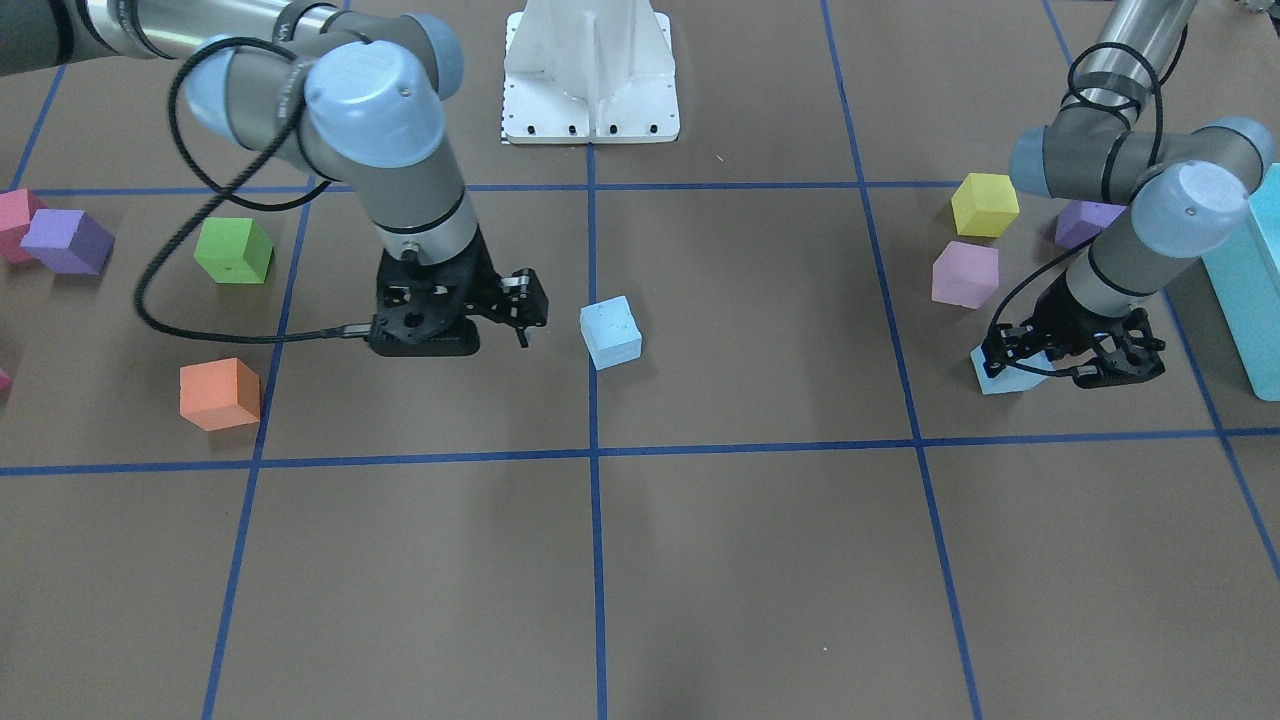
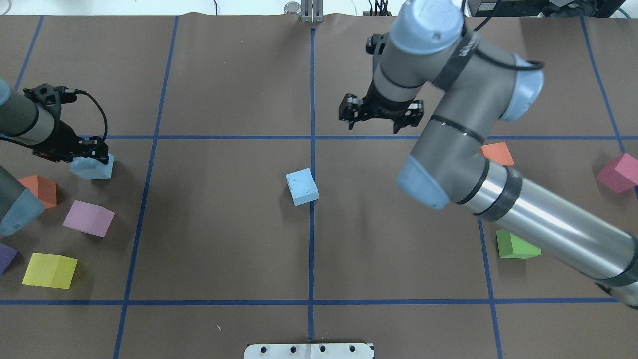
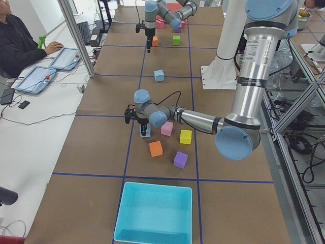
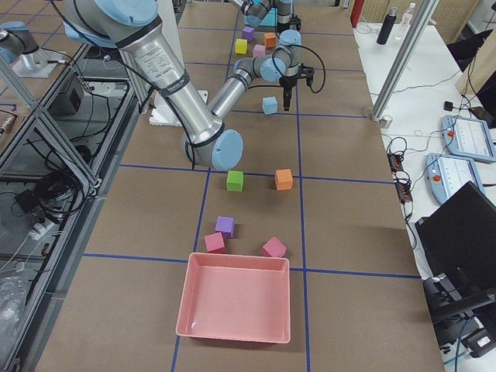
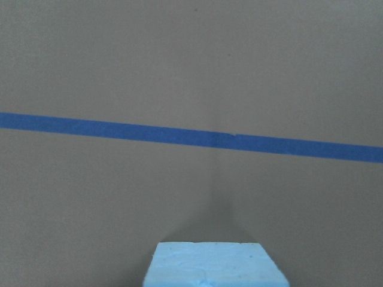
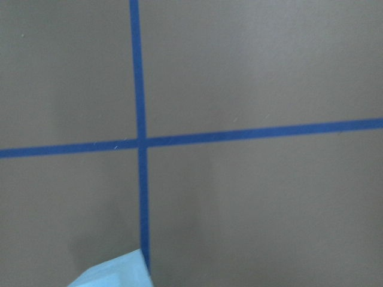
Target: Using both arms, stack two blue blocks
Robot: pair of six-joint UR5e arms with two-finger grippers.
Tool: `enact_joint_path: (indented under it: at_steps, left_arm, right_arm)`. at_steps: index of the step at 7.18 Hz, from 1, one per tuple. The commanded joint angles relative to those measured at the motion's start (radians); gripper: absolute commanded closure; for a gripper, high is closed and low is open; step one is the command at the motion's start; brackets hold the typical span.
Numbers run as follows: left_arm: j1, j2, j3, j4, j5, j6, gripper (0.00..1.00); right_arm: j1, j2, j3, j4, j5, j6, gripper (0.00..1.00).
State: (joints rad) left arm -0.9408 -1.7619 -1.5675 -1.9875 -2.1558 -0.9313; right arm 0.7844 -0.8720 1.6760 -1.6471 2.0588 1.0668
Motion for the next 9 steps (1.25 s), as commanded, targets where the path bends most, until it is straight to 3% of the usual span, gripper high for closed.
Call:
enact_joint_path:
  at_steps: [1, 2, 3, 7, 9]
  left_arm:
    - [0.0, -0.232, -0.113, 0.413, -0.024, -0.004, 0.48]
    - [0.013, -0.358, -0.156, 0.6, -0.024, -0.032, 0.48]
    - [0.054, -0.425, -0.172, 0.651, -0.022, -0.132, 0.48]
    - [0.238, -0.648, -0.071, 0.65, 0.057, -0.331, 0.48]
    - [0.276, -0.735, 0.034, 0.642, 0.076, -0.333, 0.48]
  right_arm:
    - [0.235, -0.126, 0.031, -0.023, 0.139, -0.257, 0.0]
    - [0.333, -0.183, 0.022, -0.025, 0.179, -0.384, 0.0]
    - [0.414, -0.227, 0.002, -0.025, 0.188, -0.513, 0.0]
    - [0.617, -0.269, -0.198, -0.019, 0.198, -0.882, 0.0]
    - [0.644, -0.274, -0.243, -0.013, 0.195, -0.927, 0.0]
